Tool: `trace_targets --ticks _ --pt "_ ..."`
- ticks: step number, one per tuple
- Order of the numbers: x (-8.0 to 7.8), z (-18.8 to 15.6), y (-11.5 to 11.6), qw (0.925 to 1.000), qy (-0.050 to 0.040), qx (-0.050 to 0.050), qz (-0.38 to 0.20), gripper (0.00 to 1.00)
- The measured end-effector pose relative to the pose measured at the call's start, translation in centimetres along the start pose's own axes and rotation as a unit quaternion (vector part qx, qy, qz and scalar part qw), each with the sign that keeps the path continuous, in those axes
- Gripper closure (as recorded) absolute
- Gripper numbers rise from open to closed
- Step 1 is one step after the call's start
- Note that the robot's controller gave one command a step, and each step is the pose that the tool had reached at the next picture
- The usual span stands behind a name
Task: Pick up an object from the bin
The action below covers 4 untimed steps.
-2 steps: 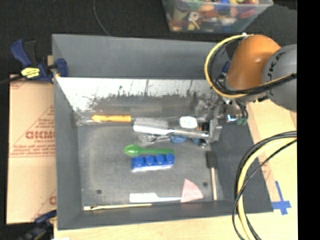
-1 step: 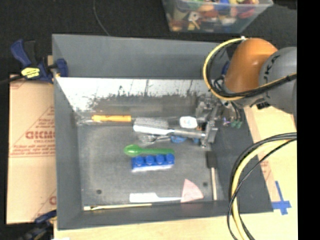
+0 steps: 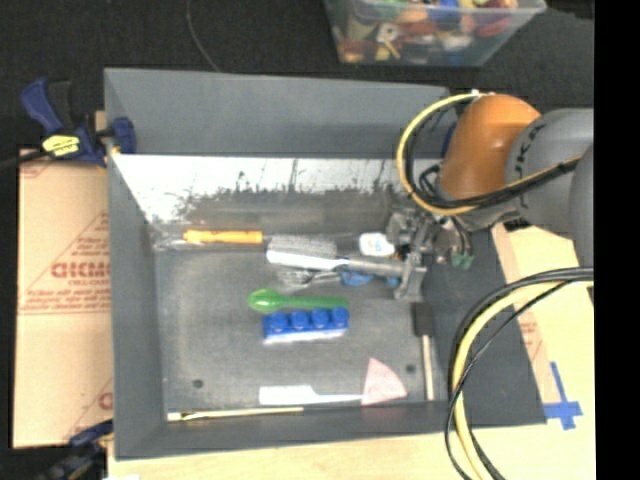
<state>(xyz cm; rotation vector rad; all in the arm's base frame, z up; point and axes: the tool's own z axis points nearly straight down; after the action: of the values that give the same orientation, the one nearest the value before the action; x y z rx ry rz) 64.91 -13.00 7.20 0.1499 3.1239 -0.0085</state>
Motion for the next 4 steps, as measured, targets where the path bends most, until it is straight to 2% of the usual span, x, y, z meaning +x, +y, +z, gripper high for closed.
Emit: trace_targets --ticks 1,3,4 --pt "-0.7 -0.1 -0.3 0.9999 -0.0056 0.000 -0.015 1.00" --pt "-0.7 -1.4 -0.4 0.9998 -0.0067 0.001 -0.016 1.00" --pt "-0.8 -4.6 -0.5 0.9998 -0.0084 0.002 -0.017 1.00"
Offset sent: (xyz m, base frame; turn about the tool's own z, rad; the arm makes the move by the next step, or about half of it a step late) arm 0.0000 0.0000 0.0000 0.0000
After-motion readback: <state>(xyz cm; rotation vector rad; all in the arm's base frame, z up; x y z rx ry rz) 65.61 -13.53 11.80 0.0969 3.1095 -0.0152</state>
